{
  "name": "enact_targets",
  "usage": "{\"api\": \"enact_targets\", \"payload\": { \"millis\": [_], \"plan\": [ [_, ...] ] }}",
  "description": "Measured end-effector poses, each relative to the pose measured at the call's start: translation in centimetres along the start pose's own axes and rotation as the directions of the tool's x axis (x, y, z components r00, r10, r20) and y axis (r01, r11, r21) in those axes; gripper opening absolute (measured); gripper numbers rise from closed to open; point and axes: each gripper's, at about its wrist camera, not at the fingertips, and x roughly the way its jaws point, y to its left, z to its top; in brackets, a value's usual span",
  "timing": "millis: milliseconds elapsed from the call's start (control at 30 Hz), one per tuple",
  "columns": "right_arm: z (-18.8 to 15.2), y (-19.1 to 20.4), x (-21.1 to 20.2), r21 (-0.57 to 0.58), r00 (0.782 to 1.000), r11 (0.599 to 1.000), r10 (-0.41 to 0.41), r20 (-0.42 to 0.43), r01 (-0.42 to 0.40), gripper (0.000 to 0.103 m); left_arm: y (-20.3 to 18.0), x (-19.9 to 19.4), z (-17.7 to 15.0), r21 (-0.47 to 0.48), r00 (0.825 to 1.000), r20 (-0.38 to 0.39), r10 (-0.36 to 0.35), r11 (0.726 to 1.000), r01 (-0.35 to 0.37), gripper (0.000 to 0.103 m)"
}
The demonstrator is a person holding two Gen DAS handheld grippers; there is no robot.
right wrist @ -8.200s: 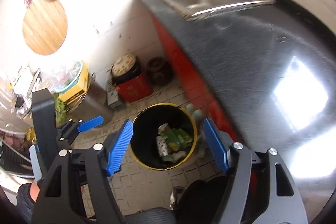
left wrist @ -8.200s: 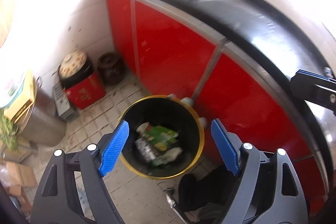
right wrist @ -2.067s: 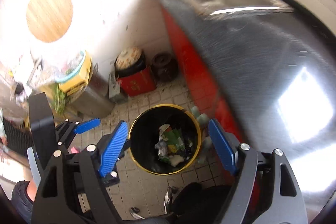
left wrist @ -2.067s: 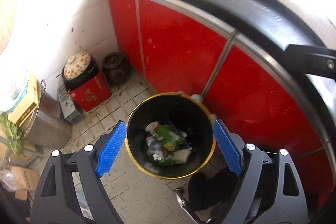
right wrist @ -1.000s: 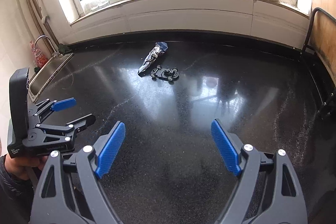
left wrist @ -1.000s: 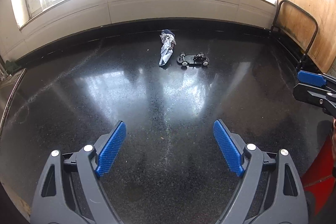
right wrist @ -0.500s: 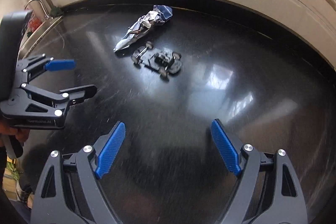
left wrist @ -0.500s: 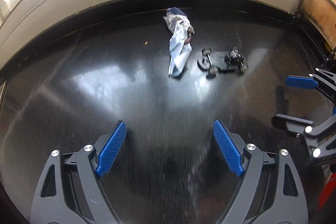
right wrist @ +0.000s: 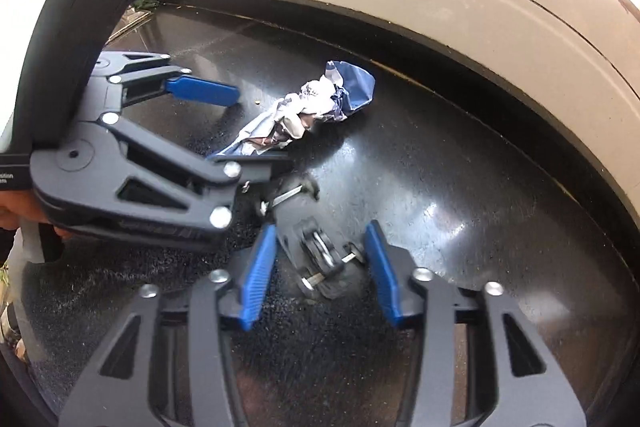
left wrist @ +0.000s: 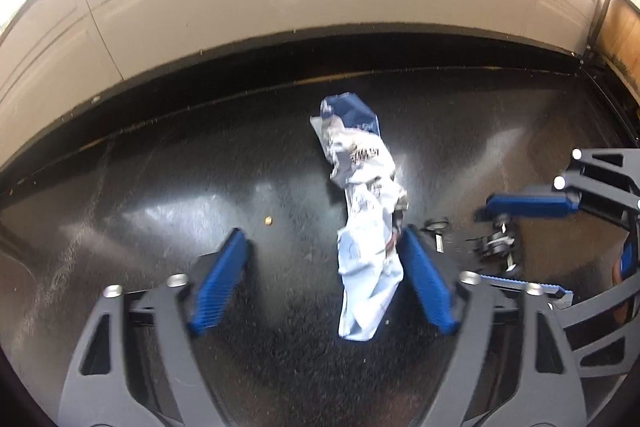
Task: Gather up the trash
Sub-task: 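Grasp the blue-white wrapper with the left tool while the right tool grasps the black toy car chassis, then carry wrapper and car chassis over the black bin and open both tools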
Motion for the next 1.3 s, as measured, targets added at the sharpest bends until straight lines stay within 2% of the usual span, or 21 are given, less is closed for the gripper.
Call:
{"api": "enact_targets", "payload": {
  "millis": [33,100,133,167,267,367,700,967,1167,1300],
  "plan": [
    [-0.1,0.1,-0.1,-0.003,1.000,1.000,-0.001,0.004,0.001,0.039,-0.1,-0.1,0.0,0.001,1.000,0.005,-0.004,1.000,0.004,0.065],
    [-0.7,0.4,-0.4,0.002,1.000,1.000,-0.008,0.014,0.008,0.037,-0.4,-0.5,0.1,0.013,1.000,0.014,-0.007,1.000,0.007,0.041],
    [-1.0,0.6,-0.6,0.005,1.000,1.000,-0.014,0.016,0.014,0.037,-0.8,-0.4,0.1,0.016,1.000,0.015,-0.007,1.000,0.007,0.034],
    [-1.3,0.6,-0.8,0.008,1.000,1.000,-0.018,0.017,0.018,0.037,-0.9,-0.6,0.0,0.016,1.000,0.015,-0.003,1.000,0.003,0.021],
    [-2.2,1.2,-1.6,0.031,0.998,0.998,-0.063,0.015,0.062,0.036,-1.1,-1.1,-0.3,-0.022,1.000,0.005,-0.009,1.000,0.009,0.019],
    [-2.8,1.9,-3.0,0.073,0.996,0.993,-0.090,0.026,0.088,0.036,-1.4,-2.7,-1.1,-0.028,1.000,0.026,0.001,1.000,0.000,0.018],
    [-4.8,6.0,-9.7,0.151,0.984,0.979,-0.149,0.097,0.134,0.037,-4.4,-12.5,-6.0,-0.013,0.992,0.118,0.047,0.999,-0.046,0.018],
    [-6.6,9.9,-15.0,0.151,0.974,0.977,-0.173,0.147,0.150,0.037,-4.3,-18.0,-10.5,-0.058,0.987,0.149,0.052,0.997,-0.044,0.018],
    [-6.2,12.1,-15.5,0.138,0.973,0.981,-0.156,0.170,0.133,0.037,-2.5,-20.6,-14.6,-0.126,0.984,0.154,0.087,0.990,-0.068,0.018],
    [-5.1,15.4,-15.0,0.102,0.976,0.991,-0.102,0.190,0.083,0.037,0.0,-23.0,-18.0,-0.186,0.974,0.158,0.165,0.973,-0.134,0.018]
  ]
}}
